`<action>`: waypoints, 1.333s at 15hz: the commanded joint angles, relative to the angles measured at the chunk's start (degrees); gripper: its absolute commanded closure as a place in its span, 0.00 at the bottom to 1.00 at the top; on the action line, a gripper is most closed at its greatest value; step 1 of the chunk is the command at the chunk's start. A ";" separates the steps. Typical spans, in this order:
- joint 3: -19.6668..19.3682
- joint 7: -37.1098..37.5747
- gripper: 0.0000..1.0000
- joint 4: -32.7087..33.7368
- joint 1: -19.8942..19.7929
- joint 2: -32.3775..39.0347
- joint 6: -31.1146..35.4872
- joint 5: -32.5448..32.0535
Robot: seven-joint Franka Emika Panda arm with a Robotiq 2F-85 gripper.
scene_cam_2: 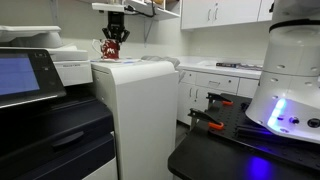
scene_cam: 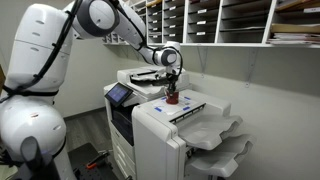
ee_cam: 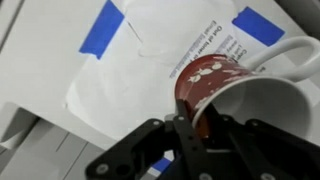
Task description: Move the mug cup forward
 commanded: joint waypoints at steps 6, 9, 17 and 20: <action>0.29 0.04 0.88 -13.64 0.96 -9.85 2.22 -7.54; 1.09 -2.28 0.45 -16.04 0.24 -11.82 5.33 -6.47; 2.98 -7.28 0.00 -17.27 -0.89 -21.60 -1.26 -5.61; 3.58 -8.17 0.00 -17.66 -1.84 -24.13 -2.15 -6.18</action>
